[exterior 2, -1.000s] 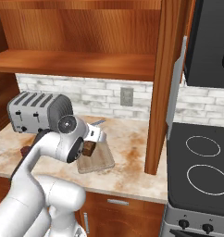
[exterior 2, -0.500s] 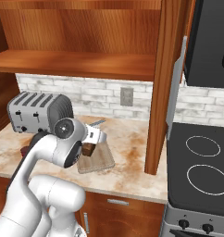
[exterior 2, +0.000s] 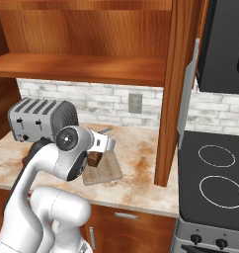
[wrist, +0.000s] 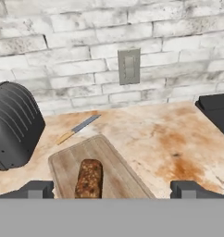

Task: Pick the bread, place it on the cutting board, pick the jam, place it on the counter, and close the cabinet.

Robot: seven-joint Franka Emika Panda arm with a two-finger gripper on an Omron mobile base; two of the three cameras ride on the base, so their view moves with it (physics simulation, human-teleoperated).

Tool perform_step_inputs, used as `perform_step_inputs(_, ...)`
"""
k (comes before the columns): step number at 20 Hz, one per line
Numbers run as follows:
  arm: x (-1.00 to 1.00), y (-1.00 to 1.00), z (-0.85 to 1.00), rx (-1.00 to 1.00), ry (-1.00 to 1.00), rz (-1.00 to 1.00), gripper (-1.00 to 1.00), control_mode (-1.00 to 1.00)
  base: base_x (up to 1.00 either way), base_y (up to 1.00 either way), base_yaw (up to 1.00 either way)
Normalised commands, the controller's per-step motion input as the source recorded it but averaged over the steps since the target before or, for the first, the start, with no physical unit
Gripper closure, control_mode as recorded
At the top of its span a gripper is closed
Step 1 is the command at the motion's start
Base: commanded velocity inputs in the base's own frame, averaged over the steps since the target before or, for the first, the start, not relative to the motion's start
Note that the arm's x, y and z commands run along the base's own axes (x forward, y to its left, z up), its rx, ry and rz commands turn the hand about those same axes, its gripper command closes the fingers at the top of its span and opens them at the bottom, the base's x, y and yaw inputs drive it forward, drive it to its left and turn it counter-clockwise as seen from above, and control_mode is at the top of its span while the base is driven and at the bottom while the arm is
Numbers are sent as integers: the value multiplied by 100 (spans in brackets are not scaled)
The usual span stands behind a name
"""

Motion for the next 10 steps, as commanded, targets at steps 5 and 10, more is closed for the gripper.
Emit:
perform_step_inputs(5,-21,-8,25,0,-13,0,-100,-100,0,0,0)
perform_step_inputs(10,-24,-4,19,0,-15,0,-100,-100,0,0,0)
